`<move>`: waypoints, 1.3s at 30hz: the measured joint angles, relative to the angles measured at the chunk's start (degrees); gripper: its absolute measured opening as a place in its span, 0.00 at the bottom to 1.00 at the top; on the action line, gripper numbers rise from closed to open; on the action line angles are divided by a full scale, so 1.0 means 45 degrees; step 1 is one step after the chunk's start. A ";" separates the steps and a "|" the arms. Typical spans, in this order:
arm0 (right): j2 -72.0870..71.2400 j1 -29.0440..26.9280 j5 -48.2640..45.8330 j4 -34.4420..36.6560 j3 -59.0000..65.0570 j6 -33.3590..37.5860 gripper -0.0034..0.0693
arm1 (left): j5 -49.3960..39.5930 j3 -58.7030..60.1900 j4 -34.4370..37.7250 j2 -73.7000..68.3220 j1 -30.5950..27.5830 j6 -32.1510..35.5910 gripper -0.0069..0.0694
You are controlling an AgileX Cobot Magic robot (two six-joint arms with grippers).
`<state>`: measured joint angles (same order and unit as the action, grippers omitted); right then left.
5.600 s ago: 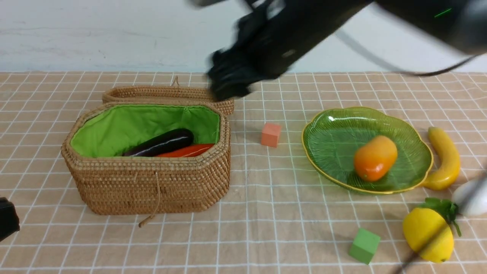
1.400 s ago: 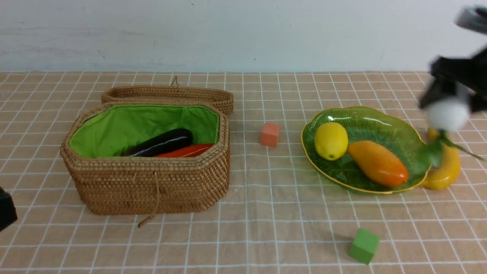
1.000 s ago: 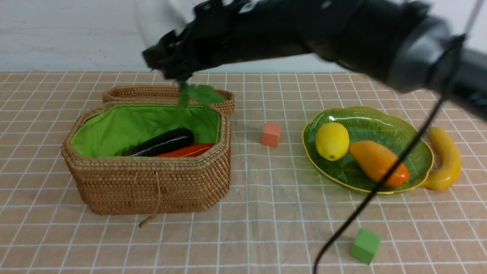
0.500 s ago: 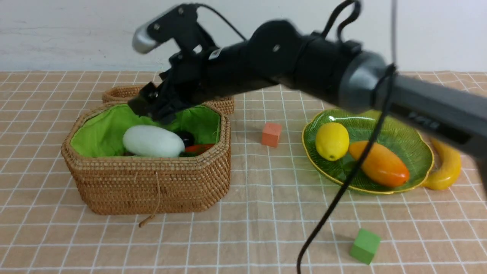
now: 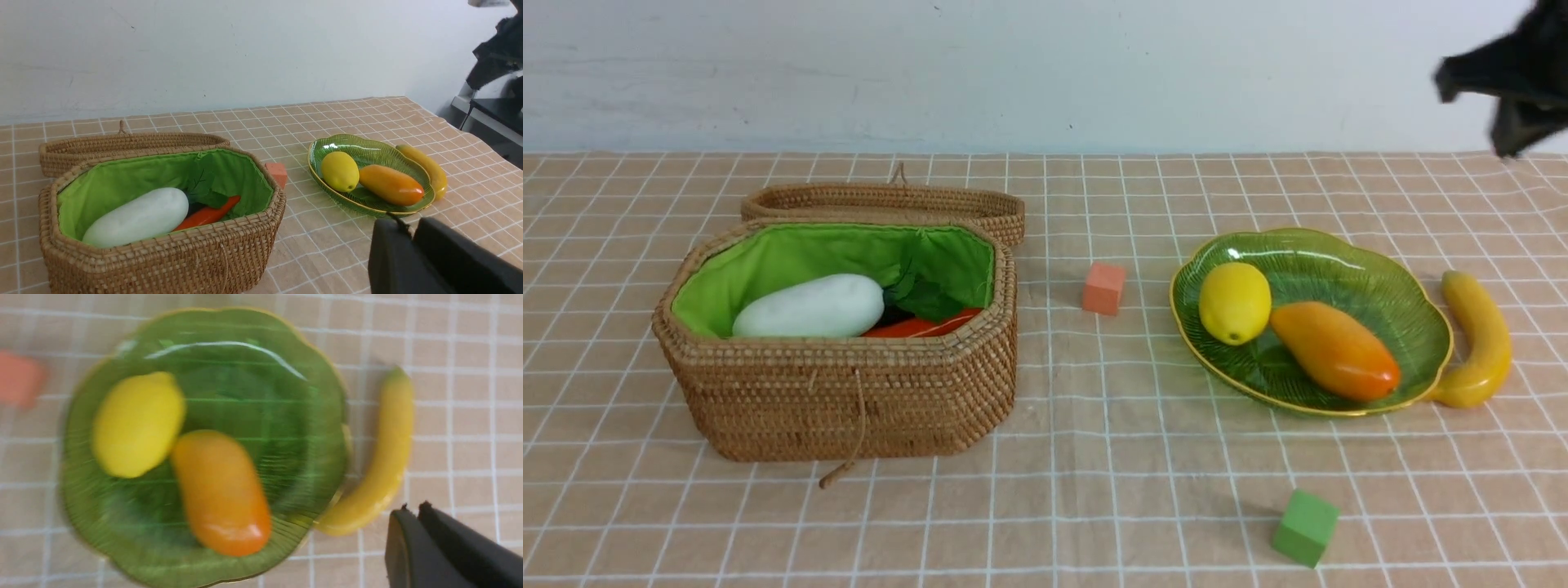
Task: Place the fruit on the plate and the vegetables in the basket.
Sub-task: Use the right arm to grab a banana and put it into the right plate
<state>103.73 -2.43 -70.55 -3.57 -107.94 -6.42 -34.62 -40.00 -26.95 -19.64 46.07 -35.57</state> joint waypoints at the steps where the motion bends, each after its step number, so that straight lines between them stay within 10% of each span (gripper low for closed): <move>1: 0.0138 -0.0457 0.0077 0.0092 0.0160 -0.0226 0.11 | 0.0024 0.0000 0.0000 0.0000 0.0000 0.0000 0.18; 14: 0.4248 -0.2497 0.3398 0.2253 0.1225 -0.0032 0.73 | -0.0349 0.0000 0.0000 0.0000 0.0000 -0.0040 0.19; 31: 0.4940 -0.2438 0.2584 0.2107 0.0206 0.1982 0.48 | -0.0072 0.0000 0.0061 0.0000 0.0000 -0.0052 0.20; 39: 0.3619 -0.1028 0.2086 0.4131 -0.1775 0.9309 0.48 | 0.1239 0.0000 0.0133 0.0000 0.0000 -0.0052 0.20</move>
<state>120.01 -7.06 -61.16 15.02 -115.92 35.47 -29.04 -40.00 -26.35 -19.64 46.07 -35.80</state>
